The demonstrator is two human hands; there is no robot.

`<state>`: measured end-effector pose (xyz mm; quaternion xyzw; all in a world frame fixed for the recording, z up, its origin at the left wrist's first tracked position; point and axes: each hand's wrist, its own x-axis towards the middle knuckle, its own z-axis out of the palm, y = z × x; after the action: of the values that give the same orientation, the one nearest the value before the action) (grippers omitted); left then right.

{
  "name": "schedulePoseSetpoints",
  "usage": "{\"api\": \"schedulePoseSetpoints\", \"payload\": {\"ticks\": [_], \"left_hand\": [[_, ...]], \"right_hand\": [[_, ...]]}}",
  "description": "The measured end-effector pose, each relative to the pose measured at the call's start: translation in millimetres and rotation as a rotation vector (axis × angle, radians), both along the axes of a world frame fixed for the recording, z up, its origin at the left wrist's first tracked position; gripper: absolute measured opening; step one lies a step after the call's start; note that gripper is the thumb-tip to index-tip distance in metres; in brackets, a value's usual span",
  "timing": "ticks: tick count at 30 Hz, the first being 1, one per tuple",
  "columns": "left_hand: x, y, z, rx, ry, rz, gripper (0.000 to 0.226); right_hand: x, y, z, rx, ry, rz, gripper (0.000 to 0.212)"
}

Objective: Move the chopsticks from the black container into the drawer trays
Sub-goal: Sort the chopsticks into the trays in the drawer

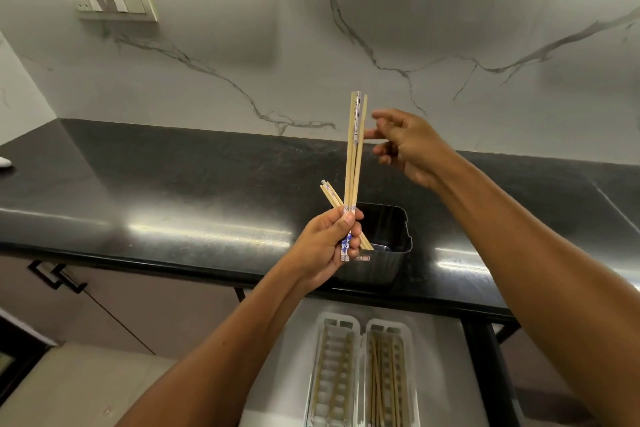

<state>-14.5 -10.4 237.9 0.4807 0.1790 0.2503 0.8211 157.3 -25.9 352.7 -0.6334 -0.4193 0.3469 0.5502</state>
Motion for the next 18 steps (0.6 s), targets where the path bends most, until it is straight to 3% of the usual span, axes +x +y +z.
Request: {"api": "schedulePoseSetpoints", "payload": {"ticks": [11,15,18], "left_hand": [[-8,-2,-1,0.038,0.025,-0.089,0.021],[-13,-2,-9,0.041,0.072,-0.088,0.023],[-15,-3,-14,-0.035,0.065,-0.020,0.024]], "right_hand": [[10,-6,34,0.013,-0.184,0.015,0.006],[19,-11,50,0.290,-0.031,-0.190,0.009],[29,-25,66,0.585,-0.045,-0.398,0.025]]}}
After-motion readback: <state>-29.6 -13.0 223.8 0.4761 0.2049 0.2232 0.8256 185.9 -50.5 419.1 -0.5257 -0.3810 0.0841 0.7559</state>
